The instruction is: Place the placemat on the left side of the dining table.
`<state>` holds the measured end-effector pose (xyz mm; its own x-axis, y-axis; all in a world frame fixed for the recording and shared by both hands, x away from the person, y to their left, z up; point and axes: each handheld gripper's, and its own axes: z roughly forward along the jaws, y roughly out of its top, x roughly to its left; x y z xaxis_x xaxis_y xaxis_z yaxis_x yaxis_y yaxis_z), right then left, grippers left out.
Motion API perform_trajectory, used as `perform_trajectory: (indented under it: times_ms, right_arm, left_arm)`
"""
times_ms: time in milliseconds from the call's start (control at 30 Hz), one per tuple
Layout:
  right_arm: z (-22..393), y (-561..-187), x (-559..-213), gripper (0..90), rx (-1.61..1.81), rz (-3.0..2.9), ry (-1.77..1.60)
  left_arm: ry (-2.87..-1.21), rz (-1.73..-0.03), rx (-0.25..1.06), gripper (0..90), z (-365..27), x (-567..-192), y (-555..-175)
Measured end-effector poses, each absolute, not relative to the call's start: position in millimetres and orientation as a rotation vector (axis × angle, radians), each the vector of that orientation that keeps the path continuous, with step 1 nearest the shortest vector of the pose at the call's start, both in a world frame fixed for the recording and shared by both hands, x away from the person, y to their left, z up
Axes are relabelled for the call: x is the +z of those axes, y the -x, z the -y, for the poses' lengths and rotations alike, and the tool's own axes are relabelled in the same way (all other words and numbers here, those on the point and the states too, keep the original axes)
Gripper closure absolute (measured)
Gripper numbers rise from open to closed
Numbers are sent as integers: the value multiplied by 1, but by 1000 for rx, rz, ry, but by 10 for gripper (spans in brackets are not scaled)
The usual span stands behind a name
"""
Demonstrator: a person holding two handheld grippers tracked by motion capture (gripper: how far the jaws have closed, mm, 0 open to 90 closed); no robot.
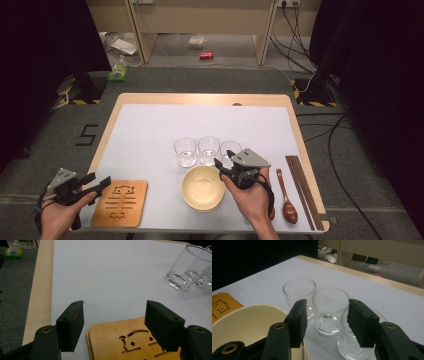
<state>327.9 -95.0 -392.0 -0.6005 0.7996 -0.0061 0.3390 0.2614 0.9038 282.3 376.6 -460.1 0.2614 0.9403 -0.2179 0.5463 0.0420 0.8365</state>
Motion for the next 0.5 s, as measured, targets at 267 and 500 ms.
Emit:
perform_trajectory:
  times_ms: [267, 500]
  right_arm:
    - [76, -327, -387, 501, 1324, -2107, -1002]
    - [60, -328, -385, 499, 1334, -2137, -978]
  left_arm:
    - [-1625, -1398, 540, 310, -376, -460, -282]
    - [-1622, -1401, 538, 310, -377, -460, -282]
